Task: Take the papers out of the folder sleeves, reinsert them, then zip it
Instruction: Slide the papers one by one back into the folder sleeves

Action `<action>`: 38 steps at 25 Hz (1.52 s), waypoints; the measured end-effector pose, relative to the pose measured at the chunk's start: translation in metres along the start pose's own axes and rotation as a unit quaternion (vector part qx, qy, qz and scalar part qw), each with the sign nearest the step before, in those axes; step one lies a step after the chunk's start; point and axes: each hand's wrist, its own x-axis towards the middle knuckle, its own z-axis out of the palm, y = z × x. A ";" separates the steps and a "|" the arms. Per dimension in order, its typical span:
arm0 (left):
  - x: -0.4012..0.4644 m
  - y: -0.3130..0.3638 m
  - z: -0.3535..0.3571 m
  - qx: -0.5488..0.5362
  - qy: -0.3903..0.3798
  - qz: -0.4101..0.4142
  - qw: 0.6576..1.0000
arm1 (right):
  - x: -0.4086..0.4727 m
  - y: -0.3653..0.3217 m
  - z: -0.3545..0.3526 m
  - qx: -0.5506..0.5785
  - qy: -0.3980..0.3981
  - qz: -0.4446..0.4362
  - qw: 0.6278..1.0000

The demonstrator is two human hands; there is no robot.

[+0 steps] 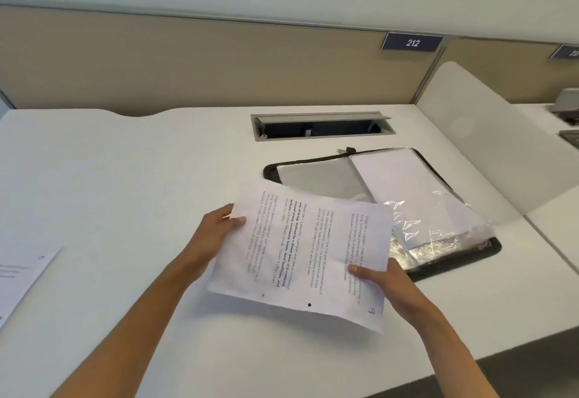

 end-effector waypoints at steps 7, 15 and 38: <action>0.019 -0.027 0.064 0.221 0.068 0.051 0.972 | -0.028 0.023 -0.072 0.134 0.133 -0.019 0.982; 0.030 -0.070 0.148 0.582 -0.111 0.281 0.755 | -0.052 0.045 -0.116 0.221 0.255 -0.031 0.941; 0.069 0.004 0.224 0.619 -0.176 0.185 0.742 | -0.142 0.088 -0.160 0.224 0.254 0.046 0.940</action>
